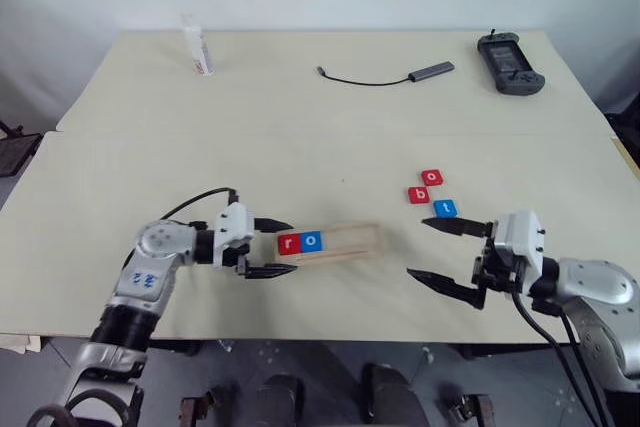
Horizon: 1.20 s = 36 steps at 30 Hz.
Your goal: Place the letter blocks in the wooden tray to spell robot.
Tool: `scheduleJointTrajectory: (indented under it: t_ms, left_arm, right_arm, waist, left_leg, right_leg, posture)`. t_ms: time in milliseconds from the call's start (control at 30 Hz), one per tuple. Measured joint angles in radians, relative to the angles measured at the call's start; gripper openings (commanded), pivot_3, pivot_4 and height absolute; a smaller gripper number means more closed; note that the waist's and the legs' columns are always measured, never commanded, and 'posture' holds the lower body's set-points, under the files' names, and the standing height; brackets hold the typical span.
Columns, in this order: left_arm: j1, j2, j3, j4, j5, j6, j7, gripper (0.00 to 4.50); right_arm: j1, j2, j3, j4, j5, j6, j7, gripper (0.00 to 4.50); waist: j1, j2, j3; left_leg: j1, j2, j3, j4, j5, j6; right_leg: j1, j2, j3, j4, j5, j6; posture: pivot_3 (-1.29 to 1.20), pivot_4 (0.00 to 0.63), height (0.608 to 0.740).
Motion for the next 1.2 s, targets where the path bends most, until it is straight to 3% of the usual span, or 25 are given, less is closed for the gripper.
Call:
scheduleJointTrajectory:
  t_ms: [267, 900, 1000, 1200]
  left_arm:
    - [-0.134, -0.016, -0.036, 0.262, 0.054, -0.103, -0.079, 3.40]
    - [-0.247, -0.113, -0.006, 0.507, 0.066, -0.247, -0.155, 3.40]
    - [-0.263, -0.130, -0.006, 0.532, 0.075, -0.239, -0.152, 4.37]
    - [-0.260, -0.123, 0.044, 0.516, 0.054, -0.238, -0.153, 4.44]
  right_arm:
    - [0.201, 0.013, -0.114, -0.109, 0.017, 0.019, -0.078, 4.50]
    - [0.282, 0.040, -0.153, -0.111, 0.019, -0.003, -0.120, 4.50]
    - [0.293, 0.050, -0.154, -0.112, 0.022, -0.004, -0.133, 4.50]
    - [0.336, 0.081, -0.204, -0.124, 0.040, -0.002, -0.185, 4.50]
  waist:
    - [-0.016, -0.002, 0.001]
    - [-0.003, -0.003, 0.001]
    - [-0.003, -0.003, 0.002]
    - [-0.004, -0.003, 0.002]
  left_leg:
    - [0.001, 0.001, 0.003, 0.000, 0.000, 0.001]
    - [0.000, -0.001, 0.003, 0.002, -0.001, 0.002]
    - [0.000, -0.001, 0.002, 0.002, -0.001, 0.003]
    - [0.000, 0.000, 0.002, 0.002, -0.001, 0.002]
  right_leg:
    - [0.000, 0.001, 0.002, 0.001, 0.001, 0.002]
    - [0.001, 0.000, 0.001, 0.002, 0.001, 0.002]
    - [0.001, 0.000, 0.001, 0.002, 0.001, 0.002]
    - [0.001, 0.000, 0.001, 0.002, 0.001, 0.002]
  posture:
    - [0.00, 0.150, 0.740]
    - [0.00, 0.150, 0.740]
    - [0.00, 0.150, 0.740]
    - [0.00, 0.150, 0.740]
